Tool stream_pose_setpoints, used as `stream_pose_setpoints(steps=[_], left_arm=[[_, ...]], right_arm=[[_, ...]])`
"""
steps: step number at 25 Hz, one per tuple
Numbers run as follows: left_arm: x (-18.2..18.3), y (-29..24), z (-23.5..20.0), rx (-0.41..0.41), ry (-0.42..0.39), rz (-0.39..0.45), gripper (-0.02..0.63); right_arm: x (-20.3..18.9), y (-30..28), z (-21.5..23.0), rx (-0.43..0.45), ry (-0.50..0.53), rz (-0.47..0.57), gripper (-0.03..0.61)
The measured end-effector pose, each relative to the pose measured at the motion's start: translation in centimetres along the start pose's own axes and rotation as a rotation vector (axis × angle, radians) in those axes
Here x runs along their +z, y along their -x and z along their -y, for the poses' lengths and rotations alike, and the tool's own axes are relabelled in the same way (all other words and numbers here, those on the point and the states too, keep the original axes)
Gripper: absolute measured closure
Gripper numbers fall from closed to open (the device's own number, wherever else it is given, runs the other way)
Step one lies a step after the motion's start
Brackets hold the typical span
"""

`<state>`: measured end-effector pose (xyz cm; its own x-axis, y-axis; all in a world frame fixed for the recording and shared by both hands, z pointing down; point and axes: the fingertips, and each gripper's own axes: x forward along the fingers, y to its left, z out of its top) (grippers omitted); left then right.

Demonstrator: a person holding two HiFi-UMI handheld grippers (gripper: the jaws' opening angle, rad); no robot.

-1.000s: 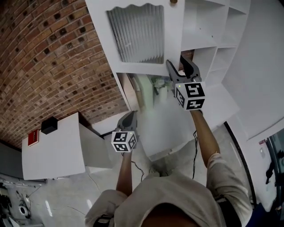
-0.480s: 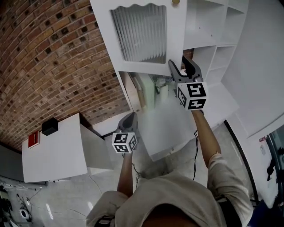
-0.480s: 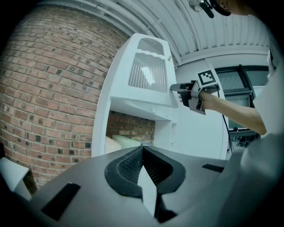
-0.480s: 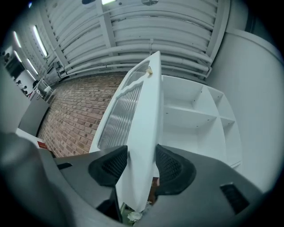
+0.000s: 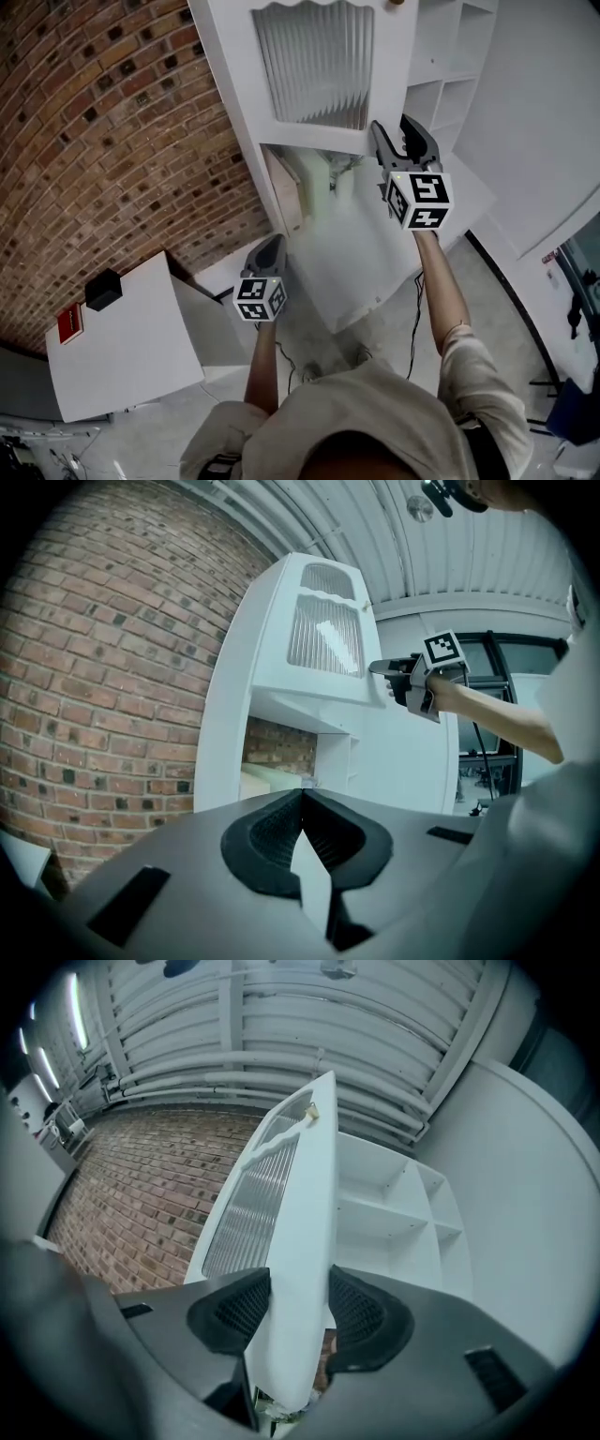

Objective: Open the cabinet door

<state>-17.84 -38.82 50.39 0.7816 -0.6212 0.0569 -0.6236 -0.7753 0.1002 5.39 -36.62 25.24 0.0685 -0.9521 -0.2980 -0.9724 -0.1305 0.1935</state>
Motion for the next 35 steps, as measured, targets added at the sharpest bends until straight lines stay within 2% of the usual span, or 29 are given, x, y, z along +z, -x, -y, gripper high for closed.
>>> stream_pose_setpoints(steps=[7, 14, 26, 33, 35], left_arm=[[0.1, 1.5, -0.3, -0.085, -0.003, 0.005, 0.588], [0.1, 3.1, 0.1, -0.138, -0.006, 0.011, 0.586], [0.8, 5.1, 1.0, -0.156, -0.021, 0.03, 0.588], [1.0, 4.8, 2.3, -0.16, -0.025, 0.031, 0.588], [1.0, 4.6, 2.6, -0.16, -0.026, 0.03, 0.588]], right_arm=[[1.5, 3.2, -2.3, -0.088, 0.055, -0.003, 0.393], [3.2, 6.3, -5.7, -0.102, 0.108, -0.006, 0.41], [5.1, 9.3, -10.6, -0.007, 0.125, 0.012, 0.445], [5.7, 11.0, -13.4, 0.114, 0.153, 0.048, 0.439], [6.1, 11.7, -14.3, 0.163, 0.149, 0.07, 0.417]])
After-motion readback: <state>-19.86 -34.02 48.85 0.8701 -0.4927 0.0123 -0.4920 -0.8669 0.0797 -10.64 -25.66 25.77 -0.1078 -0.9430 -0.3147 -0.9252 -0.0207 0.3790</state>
